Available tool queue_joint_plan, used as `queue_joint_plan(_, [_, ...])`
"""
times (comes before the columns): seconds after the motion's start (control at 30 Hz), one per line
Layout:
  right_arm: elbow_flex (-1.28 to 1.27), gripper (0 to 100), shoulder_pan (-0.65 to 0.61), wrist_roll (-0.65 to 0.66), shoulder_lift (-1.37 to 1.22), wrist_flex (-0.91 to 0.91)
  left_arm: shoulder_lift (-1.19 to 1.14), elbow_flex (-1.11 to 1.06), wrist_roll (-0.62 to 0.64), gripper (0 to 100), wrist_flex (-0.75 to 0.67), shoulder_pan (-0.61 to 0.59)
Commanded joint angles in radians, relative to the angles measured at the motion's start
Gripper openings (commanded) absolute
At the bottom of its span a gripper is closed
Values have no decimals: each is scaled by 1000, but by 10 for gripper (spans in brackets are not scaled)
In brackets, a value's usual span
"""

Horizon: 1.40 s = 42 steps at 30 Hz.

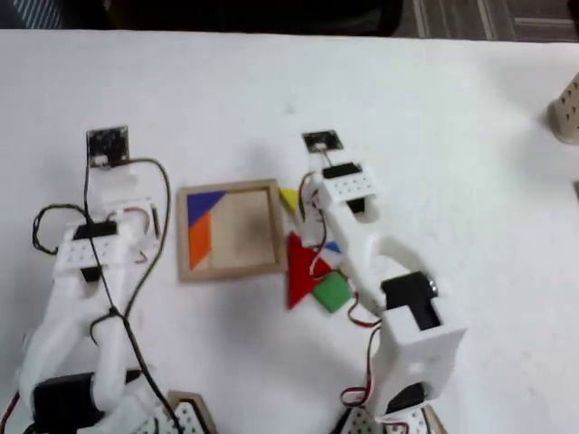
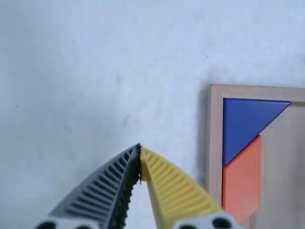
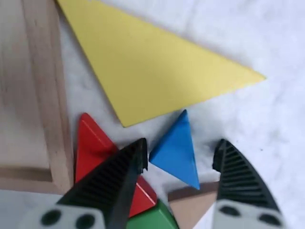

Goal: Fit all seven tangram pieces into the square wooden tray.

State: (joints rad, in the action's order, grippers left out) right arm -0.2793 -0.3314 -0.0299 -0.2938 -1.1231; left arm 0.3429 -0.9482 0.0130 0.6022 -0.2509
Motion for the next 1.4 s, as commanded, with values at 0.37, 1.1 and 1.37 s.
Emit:
queue_joint_plan(0.37, [23, 170, 12, 77, 1, -71, 2, 51, -6, 24, -21, -10])
queue_joint_plan(1.1, [60, 15, 8, 381, -7, -74, 2, 43, -6, 24, -23, -10])
queue_joint_plan(1.37, [61, 17, 33, 374, 2, -81, 2, 41, -6, 24, -28, -10])
